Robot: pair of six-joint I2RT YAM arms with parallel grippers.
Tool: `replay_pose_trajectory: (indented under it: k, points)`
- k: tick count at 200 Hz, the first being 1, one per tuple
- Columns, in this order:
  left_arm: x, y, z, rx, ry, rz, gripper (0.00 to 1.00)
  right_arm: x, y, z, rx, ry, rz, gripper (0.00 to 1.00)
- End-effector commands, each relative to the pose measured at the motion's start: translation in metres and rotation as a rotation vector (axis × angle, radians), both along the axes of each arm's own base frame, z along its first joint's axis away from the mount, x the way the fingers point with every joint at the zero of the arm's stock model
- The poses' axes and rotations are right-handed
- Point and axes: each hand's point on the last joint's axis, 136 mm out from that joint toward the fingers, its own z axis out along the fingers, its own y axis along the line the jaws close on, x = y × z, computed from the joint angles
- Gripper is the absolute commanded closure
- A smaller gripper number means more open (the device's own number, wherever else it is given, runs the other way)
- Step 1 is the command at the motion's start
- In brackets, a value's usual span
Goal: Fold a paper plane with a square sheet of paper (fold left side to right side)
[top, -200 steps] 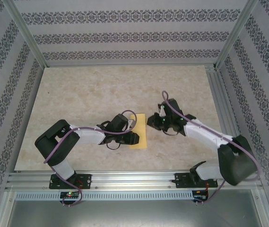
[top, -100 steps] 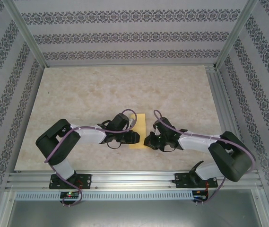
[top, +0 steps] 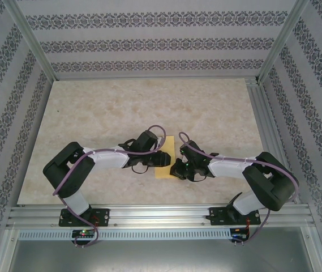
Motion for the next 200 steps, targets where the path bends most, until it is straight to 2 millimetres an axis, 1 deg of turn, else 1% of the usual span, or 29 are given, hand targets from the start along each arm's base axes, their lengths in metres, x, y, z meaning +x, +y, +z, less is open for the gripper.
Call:
replay_pose_trajectory:
  k: [1,40,75,103,123,161,200]
  points:
    - [0.01,-0.005,0.001,0.015,-0.023,-0.011,0.6,-0.007,-0.027,-0.021,-0.139,0.034,-0.019,0.92]
    - [0.015,-0.001,-0.011,0.037,-0.01,-0.003,0.6,-0.008,-0.031,-0.026,-0.164,0.045,-0.012,0.92]
    - [0.018,0.01,-0.024,0.064,-0.001,0.012,0.6,-0.008,-0.033,-0.027,-0.171,0.052,-0.017,0.92]
    - [0.022,0.018,-0.03,0.077,-0.006,0.018,0.6,-0.012,-0.039,-0.031,-0.202,0.066,-0.015,0.92]
    - [0.03,0.023,-0.033,0.086,-0.017,0.026,0.6,-0.014,-0.038,-0.031,-0.197,0.077,-0.02,0.92]
    - [0.046,0.034,-0.038,0.081,-0.014,0.062,0.6,-0.018,-0.044,-0.035,-0.243,0.094,-0.004,0.92]
    - [0.065,0.037,-0.037,0.083,-0.025,0.079,0.61,-0.021,-0.045,-0.037,-0.252,0.1,0.0,0.92]
